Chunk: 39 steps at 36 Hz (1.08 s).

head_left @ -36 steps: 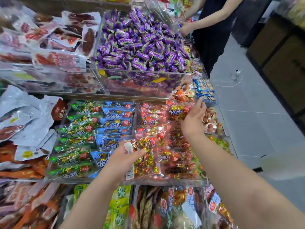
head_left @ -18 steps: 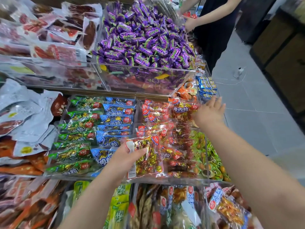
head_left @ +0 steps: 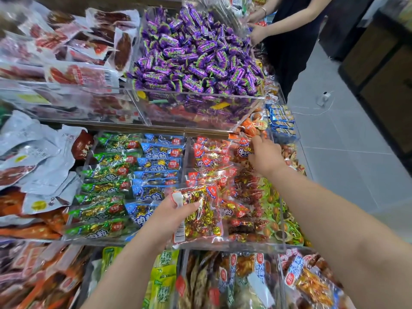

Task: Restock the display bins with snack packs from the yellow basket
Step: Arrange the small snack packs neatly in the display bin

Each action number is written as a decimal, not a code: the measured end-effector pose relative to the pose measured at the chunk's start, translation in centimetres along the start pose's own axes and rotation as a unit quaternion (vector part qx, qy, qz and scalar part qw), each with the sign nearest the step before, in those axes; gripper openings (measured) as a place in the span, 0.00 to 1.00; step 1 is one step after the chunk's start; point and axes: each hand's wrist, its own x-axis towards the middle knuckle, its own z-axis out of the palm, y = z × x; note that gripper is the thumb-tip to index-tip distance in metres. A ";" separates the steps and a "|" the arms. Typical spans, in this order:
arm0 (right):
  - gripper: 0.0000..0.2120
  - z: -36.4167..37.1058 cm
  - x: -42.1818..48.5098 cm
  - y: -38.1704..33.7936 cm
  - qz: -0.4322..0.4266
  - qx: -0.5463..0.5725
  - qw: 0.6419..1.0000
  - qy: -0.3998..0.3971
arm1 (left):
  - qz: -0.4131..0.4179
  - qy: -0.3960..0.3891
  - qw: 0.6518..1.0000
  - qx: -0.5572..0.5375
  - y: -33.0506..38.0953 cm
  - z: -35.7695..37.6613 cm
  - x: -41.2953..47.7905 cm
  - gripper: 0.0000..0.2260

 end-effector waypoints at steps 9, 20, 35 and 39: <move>0.17 0.3 0.9 0.4 -0.079 -0.035 0.995 -0.041 | 0.002 -0.007 1.000 0.004 0.1 -0.1 0.2 0.17; 0.49 3.2 -1.8 0.4 -0.098 -0.114 0.988 -0.044 | 0.000 0.000 1.000 0.001 -0.4 -0.3 0.9 0.12; 0.43 2.4 -0.1 -0.6 -0.067 -0.120 0.987 -0.079 | -0.044 -0.017 0.990 -0.131 0.3 -0.9 -0.5 0.07; 0.37 -0.2 -2.0 -0.3 -0.075 0.041 0.996 0.001 | 0.006 -0.020 0.989 -0.144 0.1 -1.4 -1.0 0.10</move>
